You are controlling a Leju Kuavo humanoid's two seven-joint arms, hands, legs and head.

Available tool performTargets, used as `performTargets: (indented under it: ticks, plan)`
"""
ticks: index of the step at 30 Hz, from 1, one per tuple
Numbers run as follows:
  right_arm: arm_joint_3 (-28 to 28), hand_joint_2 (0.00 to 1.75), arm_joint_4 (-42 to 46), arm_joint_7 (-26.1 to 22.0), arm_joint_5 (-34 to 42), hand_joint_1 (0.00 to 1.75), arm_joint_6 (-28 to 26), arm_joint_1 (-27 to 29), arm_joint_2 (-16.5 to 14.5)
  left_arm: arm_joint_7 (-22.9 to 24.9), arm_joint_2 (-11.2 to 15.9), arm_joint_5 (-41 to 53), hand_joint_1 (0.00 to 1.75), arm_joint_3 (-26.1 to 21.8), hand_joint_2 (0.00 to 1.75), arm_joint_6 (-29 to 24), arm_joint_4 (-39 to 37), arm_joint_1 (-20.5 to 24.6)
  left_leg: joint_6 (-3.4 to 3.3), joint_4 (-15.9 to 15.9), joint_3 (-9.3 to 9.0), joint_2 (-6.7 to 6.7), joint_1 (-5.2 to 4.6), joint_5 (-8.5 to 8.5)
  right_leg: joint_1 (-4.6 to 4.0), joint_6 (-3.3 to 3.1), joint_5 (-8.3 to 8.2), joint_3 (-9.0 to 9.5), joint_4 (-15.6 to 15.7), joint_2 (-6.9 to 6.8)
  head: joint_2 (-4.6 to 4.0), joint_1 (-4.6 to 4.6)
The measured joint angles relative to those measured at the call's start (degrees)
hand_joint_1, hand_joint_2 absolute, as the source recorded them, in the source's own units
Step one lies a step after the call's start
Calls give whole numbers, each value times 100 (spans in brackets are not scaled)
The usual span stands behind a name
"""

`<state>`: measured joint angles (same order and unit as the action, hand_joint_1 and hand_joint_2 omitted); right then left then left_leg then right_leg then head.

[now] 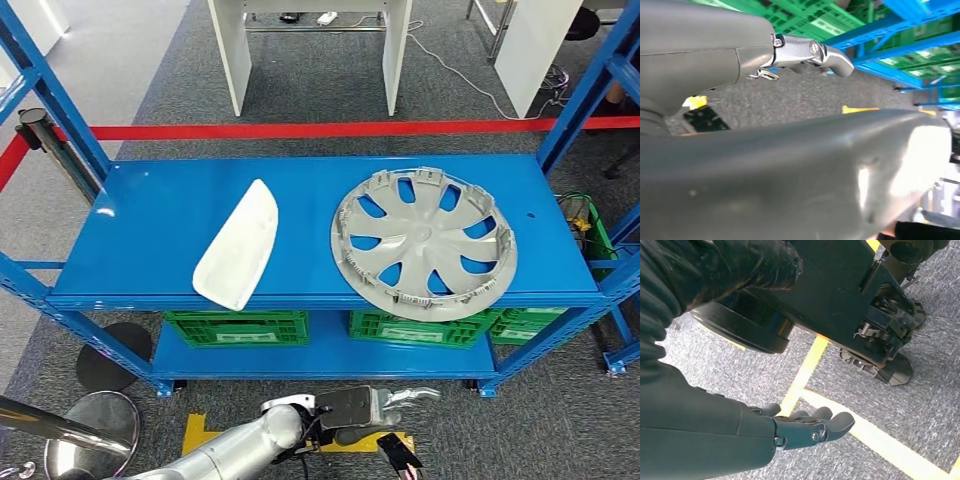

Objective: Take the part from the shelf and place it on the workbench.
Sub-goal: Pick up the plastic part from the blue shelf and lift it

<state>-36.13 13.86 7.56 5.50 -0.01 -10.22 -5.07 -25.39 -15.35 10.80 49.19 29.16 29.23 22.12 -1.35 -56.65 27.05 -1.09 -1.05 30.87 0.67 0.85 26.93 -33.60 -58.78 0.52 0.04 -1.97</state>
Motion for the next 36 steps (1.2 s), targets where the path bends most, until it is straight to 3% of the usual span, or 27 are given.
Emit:
performTargets:
  ticks: [1,5,15,21,27,36]
  plan:
    - [8,175,0,-7,-7,0,1,0,0,-26,2,-54,0,43,0,-32,55,10,0,0,0,0,0,0,0,0,0,0,0,0,1,0]
    - [77,175,0,-28,-26,0,-17,5,0,20,16,-475,0,186,175,-377,461,46,0,-1,0,0,-1,0,0,1,-1,0,0,0,0,1]
    - [463,175,-4,-286,84,0,-228,139,0,425,189,-1777,0,77,175,-2204,2402,-164,0,0,4,0,-1,0,2,2,-1,0,0,0,1,0]
    - [715,175,-27,-443,178,0,-382,253,0,323,465,-1325,0,-225,175,-3682,3480,-349,0,1,15,0,0,0,1,1,0,-1,0,0,0,1]
    - [904,175,-45,-539,260,0,-502,354,0,181,819,-715,0,-642,175,-4814,4253,-515,-1,2,14,0,0,-1,0,2,-1,0,0,2,0,1]
    - [1101,175,-69,-665,376,0,-624,453,0,429,1229,-117,0,-1038,175,-5574,5004,-933,-1,2,13,2,-1,0,1,2,0,-1,0,2,0,2]
